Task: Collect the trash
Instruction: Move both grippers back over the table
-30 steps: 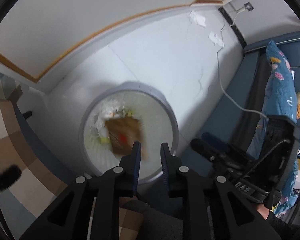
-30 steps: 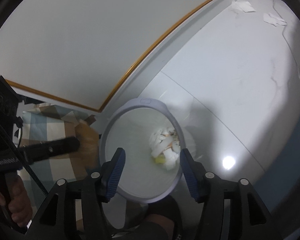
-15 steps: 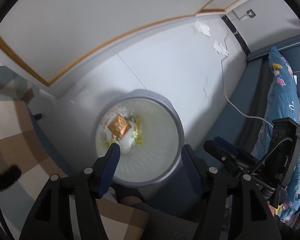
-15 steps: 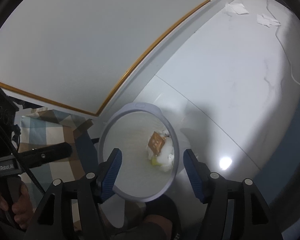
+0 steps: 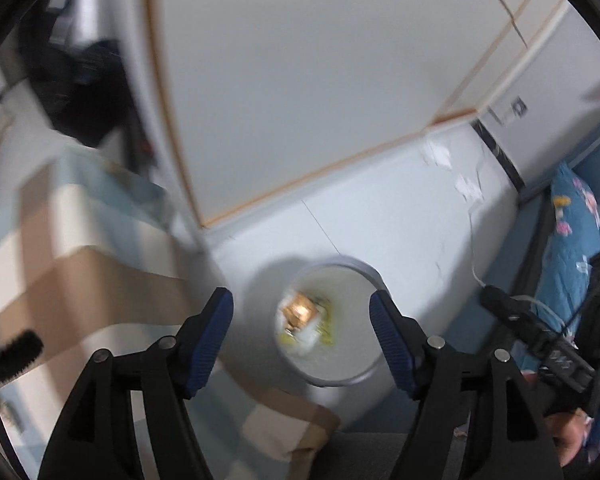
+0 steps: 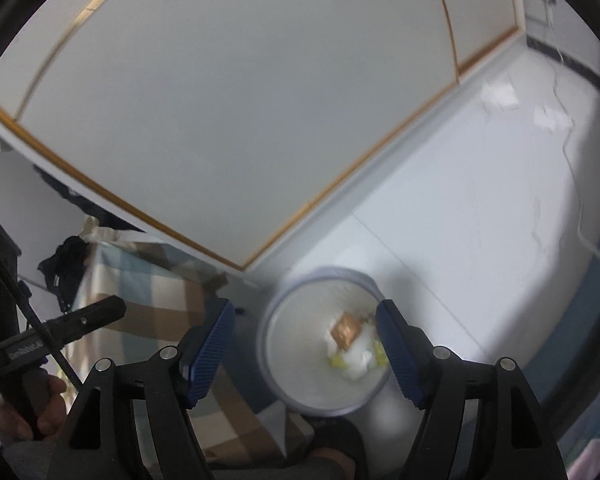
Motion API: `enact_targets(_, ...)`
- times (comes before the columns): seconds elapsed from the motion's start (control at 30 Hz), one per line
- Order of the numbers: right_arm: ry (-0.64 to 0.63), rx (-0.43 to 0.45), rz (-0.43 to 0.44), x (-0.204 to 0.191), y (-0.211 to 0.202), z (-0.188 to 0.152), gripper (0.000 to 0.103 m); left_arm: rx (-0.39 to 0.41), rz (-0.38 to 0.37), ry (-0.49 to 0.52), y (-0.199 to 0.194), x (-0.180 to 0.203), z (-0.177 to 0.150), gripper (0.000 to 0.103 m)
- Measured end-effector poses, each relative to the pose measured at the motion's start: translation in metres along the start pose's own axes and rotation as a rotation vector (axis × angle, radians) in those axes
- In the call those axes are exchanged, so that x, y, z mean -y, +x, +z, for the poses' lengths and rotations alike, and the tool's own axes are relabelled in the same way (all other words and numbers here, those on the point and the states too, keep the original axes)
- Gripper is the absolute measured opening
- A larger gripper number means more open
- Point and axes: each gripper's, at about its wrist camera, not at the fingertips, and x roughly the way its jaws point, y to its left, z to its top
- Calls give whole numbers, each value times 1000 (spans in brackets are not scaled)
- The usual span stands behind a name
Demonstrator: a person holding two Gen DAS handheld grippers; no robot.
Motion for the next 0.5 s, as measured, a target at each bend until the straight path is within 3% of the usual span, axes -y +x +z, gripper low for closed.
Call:
enact_targets(0.23,-150,131,33,-66,-57,9,78,203,93,-70,-75,-43,-22,79)
enact_targets(0.5,-351,224,80,-169,-103,-2,80,352,168,-152,-138,-94,-47,80)
